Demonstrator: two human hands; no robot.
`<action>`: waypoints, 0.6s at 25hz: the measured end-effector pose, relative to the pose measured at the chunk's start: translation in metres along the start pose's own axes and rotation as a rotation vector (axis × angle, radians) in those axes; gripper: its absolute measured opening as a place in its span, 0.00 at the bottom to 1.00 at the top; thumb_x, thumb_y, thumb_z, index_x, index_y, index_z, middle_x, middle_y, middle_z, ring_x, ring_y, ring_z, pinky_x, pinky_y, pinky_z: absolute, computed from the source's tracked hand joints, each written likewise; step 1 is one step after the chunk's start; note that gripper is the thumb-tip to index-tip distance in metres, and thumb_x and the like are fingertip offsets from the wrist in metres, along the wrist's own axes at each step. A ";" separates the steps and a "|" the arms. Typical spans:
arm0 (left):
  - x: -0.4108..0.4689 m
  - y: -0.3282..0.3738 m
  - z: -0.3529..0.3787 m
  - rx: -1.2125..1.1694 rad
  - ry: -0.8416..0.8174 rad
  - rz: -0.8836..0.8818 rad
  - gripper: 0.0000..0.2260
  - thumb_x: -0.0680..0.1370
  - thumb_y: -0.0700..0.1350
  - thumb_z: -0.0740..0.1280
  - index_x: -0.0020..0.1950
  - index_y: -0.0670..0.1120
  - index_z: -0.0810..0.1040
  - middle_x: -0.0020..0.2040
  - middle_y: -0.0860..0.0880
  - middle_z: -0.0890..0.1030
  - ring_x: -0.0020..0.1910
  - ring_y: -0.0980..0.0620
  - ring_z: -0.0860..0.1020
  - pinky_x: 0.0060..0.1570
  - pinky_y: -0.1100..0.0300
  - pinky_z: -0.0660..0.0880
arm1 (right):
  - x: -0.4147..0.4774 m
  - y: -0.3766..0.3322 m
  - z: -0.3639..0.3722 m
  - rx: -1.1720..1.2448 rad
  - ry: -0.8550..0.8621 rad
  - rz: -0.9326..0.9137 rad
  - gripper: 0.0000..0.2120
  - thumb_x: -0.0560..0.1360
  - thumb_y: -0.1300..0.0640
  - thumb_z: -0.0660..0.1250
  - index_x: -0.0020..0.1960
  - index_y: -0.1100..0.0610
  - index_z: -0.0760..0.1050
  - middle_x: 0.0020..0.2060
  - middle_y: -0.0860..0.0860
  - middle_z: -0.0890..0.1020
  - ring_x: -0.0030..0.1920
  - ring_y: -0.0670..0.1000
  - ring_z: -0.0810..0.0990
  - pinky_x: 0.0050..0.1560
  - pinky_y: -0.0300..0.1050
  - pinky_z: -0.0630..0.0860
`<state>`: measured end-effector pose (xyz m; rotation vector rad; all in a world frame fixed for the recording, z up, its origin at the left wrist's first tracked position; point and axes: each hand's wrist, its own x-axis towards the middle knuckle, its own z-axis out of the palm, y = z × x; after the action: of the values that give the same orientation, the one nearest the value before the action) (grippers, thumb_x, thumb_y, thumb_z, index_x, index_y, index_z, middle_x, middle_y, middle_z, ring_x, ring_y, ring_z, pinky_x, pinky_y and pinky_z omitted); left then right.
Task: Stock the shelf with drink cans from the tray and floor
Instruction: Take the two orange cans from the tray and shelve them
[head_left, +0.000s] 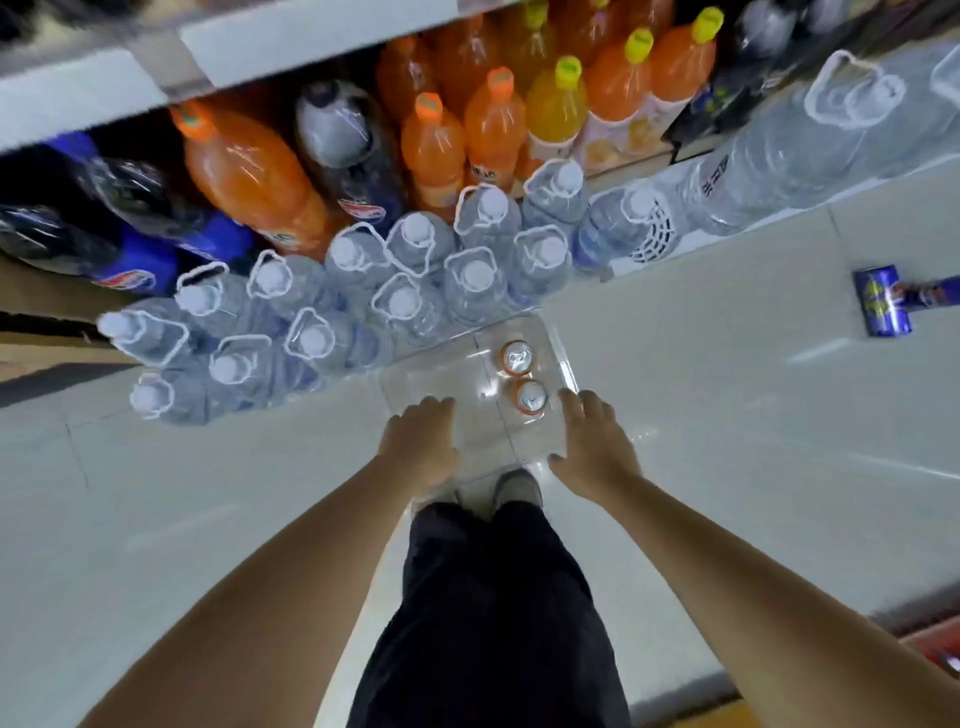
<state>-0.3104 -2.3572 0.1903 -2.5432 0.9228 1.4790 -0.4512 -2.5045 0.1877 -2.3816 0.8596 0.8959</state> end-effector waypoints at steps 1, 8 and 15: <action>0.034 0.002 0.012 -0.022 0.027 0.001 0.27 0.75 0.43 0.65 0.73 0.45 0.60 0.68 0.42 0.69 0.65 0.41 0.70 0.63 0.48 0.68 | 0.024 0.003 0.024 0.079 0.013 0.018 0.37 0.70 0.56 0.72 0.72 0.55 0.55 0.69 0.56 0.64 0.66 0.59 0.67 0.59 0.52 0.72; 0.222 0.011 0.098 -0.341 0.199 0.122 0.34 0.71 0.37 0.71 0.74 0.41 0.59 0.72 0.40 0.63 0.70 0.41 0.64 0.67 0.48 0.65 | 0.160 0.034 0.160 0.582 0.120 0.256 0.50 0.63 0.66 0.75 0.75 0.53 0.49 0.70 0.57 0.64 0.70 0.59 0.64 0.63 0.52 0.70; 0.295 0.007 0.135 -0.495 0.368 0.226 0.40 0.63 0.49 0.80 0.71 0.45 0.67 0.69 0.46 0.72 0.68 0.46 0.71 0.67 0.47 0.65 | 0.202 0.041 0.209 0.716 0.434 0.203 0.32 0.65 0.66 0.74 0.65 0.58 0.65 0.58 0.57 0.75 0.58 0.58 0.74 0.57 0.54 0.76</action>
<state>-0.3115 -2.4548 -0.1192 -3.2496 1.0179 1.4711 -0.4471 -2.4890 -0.1052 -1.8762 1.3329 0.0697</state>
